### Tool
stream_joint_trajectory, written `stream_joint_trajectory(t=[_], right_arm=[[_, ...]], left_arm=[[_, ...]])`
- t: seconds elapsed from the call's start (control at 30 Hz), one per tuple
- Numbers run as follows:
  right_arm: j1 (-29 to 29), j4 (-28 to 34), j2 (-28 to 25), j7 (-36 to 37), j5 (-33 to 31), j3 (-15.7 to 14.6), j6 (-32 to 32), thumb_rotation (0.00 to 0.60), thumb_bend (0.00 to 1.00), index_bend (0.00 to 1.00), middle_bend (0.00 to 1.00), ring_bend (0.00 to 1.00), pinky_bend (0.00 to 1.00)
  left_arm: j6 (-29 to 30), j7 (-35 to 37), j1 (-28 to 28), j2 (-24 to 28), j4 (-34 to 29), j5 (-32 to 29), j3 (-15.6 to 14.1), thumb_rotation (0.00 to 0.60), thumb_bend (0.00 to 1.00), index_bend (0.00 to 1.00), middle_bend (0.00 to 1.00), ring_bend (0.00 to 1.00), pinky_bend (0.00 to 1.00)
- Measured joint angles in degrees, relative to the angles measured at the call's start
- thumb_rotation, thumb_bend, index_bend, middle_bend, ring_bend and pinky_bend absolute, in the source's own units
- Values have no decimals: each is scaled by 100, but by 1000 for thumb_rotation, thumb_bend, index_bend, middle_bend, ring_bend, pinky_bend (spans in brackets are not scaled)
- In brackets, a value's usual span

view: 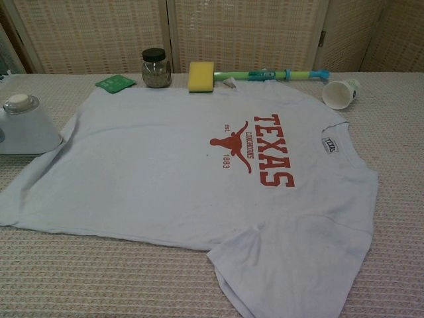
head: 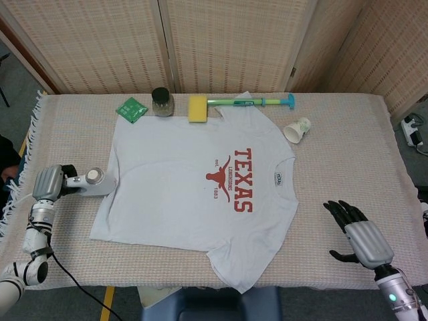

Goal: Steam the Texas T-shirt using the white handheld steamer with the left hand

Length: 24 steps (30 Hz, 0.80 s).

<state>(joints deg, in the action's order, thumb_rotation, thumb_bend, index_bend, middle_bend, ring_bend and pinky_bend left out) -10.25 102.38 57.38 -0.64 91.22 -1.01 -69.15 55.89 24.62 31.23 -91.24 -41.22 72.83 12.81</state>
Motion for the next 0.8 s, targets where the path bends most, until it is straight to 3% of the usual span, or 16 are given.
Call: stream_joint_trajectory(t=[0.23,0.37,0.47,0.63,0.8], right_arm=[[-734,-104,429,386,292,-113,1022,585,469,0,49,0,80],[-1117,-216,733,574,393,-149,1505,425,568,0,48,0,6],[-1404,-333,968,655,446,-171,1835,368,630,0,40,0,0],[-1754,-568,1272,719,491,-238,2212,338,702,0,37,0,0],[-1864,-813,1467,724,423,-308,2340,329,736,0,37,0,0]], left_arm=[[380,-93,58,373,-879,86,171,600,369,988,1000,867,793],[505,-245,109,579,-1572,127,243,600,372,987,1000,866,793],[561,-513,187,664,-2033,234,227,600,372,987,1000,865,793],[513,-1120,424,599,-2412,408,130,600,373,986,1000,863,793],[299,-1648,726,180,-2317,451,38,600,372,986,1000,863,793]])
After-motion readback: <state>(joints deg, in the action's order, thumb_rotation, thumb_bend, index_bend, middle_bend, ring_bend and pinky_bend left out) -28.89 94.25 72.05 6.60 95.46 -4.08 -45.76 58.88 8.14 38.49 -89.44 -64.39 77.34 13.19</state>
